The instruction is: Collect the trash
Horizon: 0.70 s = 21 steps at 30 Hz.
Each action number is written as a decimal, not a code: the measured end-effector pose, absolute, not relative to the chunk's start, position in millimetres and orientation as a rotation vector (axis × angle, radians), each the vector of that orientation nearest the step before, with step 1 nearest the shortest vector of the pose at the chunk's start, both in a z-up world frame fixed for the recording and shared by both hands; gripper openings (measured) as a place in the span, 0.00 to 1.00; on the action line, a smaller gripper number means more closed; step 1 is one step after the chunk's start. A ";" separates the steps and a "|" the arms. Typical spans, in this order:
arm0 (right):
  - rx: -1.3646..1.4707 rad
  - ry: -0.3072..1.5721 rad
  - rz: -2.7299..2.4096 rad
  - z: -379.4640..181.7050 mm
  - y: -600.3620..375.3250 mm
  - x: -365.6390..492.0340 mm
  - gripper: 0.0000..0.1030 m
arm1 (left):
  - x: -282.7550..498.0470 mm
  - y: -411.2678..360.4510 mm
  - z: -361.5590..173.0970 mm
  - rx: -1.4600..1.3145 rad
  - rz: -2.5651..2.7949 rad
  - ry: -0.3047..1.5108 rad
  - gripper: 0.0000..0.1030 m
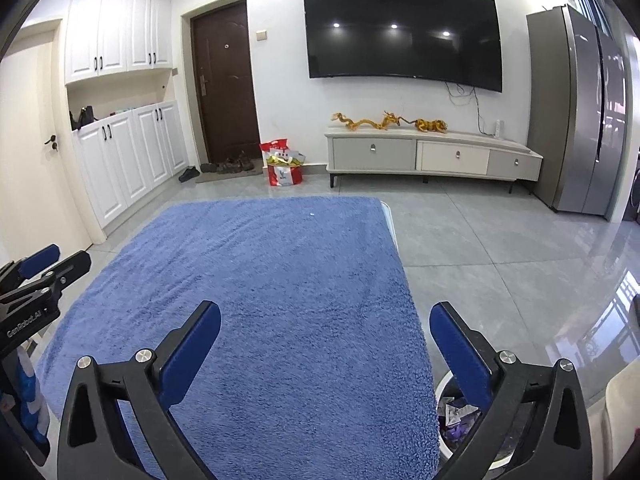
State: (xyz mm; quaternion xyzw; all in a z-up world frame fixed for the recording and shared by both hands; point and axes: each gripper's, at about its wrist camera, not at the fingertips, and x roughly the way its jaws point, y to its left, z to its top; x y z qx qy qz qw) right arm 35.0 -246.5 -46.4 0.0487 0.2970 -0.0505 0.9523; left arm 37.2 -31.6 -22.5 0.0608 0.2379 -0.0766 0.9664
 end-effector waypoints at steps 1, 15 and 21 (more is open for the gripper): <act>0.100 0.607 -0.108 -47.5 -247.4 35.4 0.99 | 36.3 -31.2 -22.6 0.123 -0.156 0.478 0.77; 0.078 0.630 -0.136 -57.1 -240.3 42.4 0.99 | 46.6 -23.8 -36.7 0.099 -0.161 0.519 0.78; 0.061 0.631 -0.136 -57.7 -236.6 44.6 1.00 | 49.6 -20.9 -40.3 0.087 -0.164 0.529 0.78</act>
